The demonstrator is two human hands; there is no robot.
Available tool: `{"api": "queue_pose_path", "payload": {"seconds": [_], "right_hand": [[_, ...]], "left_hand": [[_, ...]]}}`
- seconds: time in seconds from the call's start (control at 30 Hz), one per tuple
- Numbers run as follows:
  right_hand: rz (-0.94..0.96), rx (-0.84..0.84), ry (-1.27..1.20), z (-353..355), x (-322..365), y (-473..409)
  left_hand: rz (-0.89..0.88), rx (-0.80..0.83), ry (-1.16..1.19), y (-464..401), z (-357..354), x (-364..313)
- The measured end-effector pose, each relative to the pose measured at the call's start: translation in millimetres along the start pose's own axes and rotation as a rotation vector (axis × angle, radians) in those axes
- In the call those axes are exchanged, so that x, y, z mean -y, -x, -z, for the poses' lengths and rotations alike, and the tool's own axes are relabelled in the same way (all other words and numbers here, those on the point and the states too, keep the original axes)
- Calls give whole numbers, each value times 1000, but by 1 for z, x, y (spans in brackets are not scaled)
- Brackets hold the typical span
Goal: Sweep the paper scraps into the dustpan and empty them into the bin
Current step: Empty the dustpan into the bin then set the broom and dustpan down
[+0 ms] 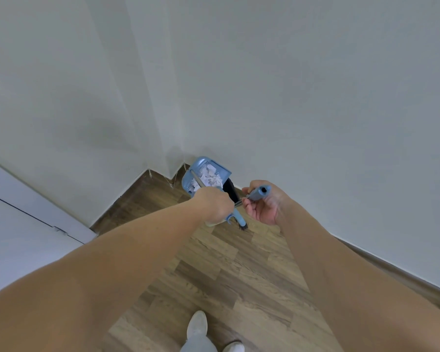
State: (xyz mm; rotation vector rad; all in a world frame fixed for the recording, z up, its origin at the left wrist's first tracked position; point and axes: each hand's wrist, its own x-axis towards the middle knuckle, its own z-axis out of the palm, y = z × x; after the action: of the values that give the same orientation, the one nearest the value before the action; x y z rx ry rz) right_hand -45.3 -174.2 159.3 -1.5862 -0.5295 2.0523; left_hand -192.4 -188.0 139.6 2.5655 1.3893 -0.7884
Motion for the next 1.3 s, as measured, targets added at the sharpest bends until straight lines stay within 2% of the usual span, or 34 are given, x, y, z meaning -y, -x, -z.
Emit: {"api": "queue_pose_path", "payload": {"seconds": [0.43,0.83,1.1,1.3], "right_hand": [[-5,-50,-13,14,4,0],[-2,-44,-51,35,1,-1],[-29,-32,10,46,-6,-3],[-25,-13,20,45,-9,2]], "left_hand": [[15,26,-11,-8,12,-24],[-78,117,-166,-15,-17,-64],[-107,190,-194,-11,-40,-85],[-108,183,-189,-6,-43,-90]]}}
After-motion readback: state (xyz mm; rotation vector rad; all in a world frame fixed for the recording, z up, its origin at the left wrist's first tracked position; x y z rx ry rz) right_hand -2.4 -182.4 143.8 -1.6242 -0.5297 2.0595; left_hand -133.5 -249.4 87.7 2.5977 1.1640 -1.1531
